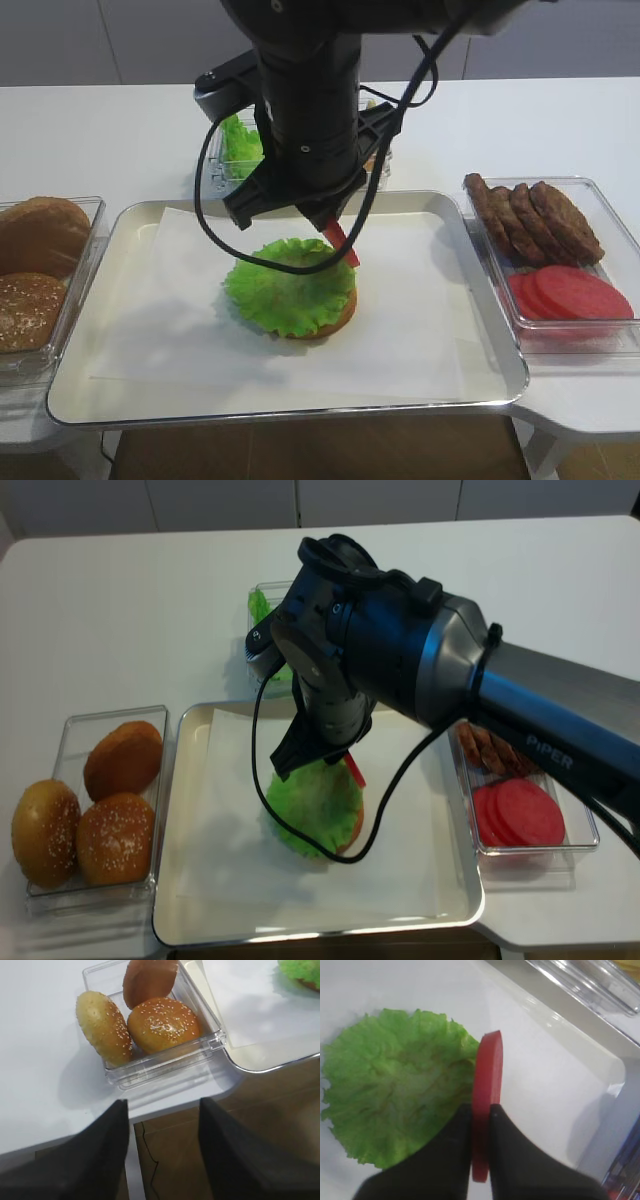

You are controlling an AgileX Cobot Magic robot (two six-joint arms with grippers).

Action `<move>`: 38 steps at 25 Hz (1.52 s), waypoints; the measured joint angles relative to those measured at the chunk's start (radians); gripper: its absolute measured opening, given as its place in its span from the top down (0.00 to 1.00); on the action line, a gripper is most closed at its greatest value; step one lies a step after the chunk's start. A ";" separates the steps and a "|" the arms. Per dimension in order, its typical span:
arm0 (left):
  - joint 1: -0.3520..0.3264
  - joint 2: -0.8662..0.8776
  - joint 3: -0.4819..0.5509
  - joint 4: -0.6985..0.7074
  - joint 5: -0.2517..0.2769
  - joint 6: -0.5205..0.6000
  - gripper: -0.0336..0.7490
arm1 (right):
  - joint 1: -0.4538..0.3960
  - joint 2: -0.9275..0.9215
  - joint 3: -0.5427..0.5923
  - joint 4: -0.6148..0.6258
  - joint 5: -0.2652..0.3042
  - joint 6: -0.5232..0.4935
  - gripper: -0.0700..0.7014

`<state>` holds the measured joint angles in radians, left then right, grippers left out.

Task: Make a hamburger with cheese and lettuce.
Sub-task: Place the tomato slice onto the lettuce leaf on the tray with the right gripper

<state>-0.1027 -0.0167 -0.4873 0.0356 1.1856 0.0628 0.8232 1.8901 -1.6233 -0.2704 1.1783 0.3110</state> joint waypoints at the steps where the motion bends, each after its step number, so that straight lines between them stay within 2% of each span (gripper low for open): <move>1: 0.000 0.000 0.000 0.000 0.000 0.000 0.52 | 0.000 0.000 0.000 0.000 0.000 0.000 0.81; 25: 0.000 0.000 0.000 0.000 0.000 0.000 0.52 | 0.000 0.000 0.000 0.024 0.002 -0.014 0.76; 29: 0.000 0.000 0.000 0.000 0.000 0.000 0.52 | 0.000 0.000 0.000 0.029 0.002 -0.019 0.69; 34: 0.000 0.000 0.000 0.000 0.000 0.000 0.52 | 0.000 0.000 0.000 0.042 0.002 -0.021 0.56; 38: 0.000 0.000 0.000 0.000 0.000 0.000 0.52 | 0.000 0.000 0.000 0.066 0.002 -0.027 0.51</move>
<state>-0.1027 -0.0167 -0.4873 0.0356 1.1856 0.0628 0.8232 1.8901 -1.6233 -0.2048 1.1803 0.2838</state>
